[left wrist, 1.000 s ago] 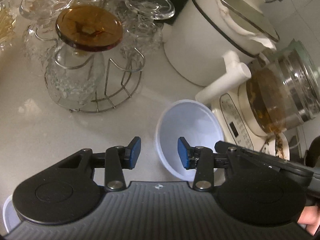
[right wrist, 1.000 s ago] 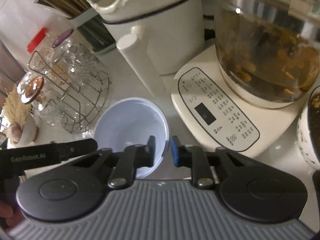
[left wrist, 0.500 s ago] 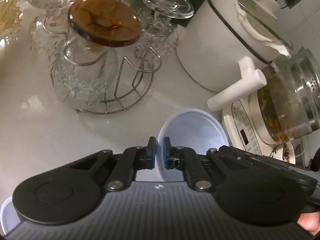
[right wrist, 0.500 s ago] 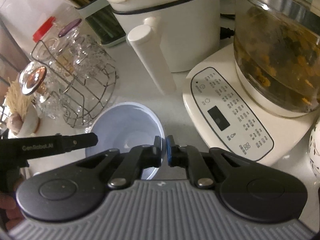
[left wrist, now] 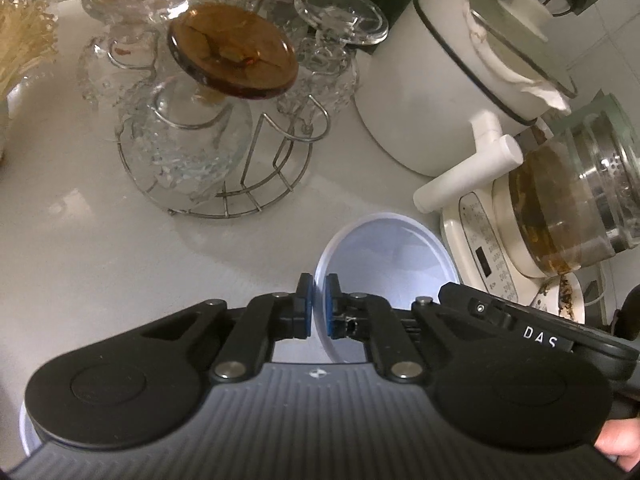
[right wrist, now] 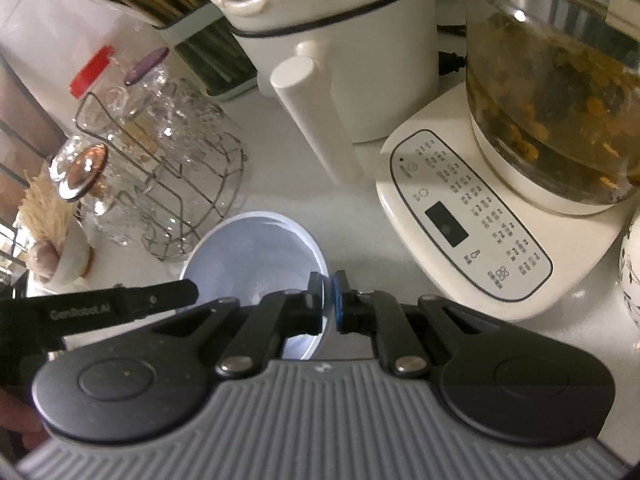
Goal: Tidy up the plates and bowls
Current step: 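Close both grippers on the second plastic bowl's rim, then lift the second plastic bowl with both grippers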
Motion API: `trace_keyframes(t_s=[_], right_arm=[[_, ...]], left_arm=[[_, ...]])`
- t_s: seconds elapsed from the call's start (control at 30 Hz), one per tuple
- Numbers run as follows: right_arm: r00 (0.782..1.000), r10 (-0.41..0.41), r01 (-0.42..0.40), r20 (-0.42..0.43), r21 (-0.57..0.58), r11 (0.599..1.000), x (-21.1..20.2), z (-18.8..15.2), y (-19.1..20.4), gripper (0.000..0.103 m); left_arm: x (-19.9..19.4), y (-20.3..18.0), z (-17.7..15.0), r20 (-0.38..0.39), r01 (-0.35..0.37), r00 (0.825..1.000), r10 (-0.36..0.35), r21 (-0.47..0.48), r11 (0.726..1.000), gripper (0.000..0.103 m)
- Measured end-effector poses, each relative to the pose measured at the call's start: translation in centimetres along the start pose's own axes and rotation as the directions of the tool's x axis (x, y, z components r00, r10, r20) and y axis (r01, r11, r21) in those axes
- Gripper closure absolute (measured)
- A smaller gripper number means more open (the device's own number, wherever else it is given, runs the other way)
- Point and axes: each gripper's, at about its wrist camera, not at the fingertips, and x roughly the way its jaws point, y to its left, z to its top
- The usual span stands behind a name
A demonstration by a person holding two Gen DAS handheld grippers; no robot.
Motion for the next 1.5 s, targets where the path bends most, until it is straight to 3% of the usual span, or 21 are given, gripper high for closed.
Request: trace_keyframes(t_s=[0.97,1.27,1.5], right_arm=[[0.992,0.040,-0.032,0.124,-0.061,0.998,-9.1,-2.1,5.8,0.094],[0.986,0.058,-0.047,0.156,-0.072,0.996,-10.3,-3.6,7.5,0.093],[0.984,0.090,-0.072,0.152,-0.115,0.991,-10.5,-4.2,9.2,0.093]], left_arm=[[-11.8,1.0,-2.1,0.077,0.058,0.995,-0.058,0.004,0.998,0.096],[-13.6,1.9,-2.9,0.073,0.042,0.996,-0.044,0.028,0.999,0.095],[-15.2,3.8,-3.9,0.105,0.041,0.994,-0.039,-0.015,0.999,0.095]])
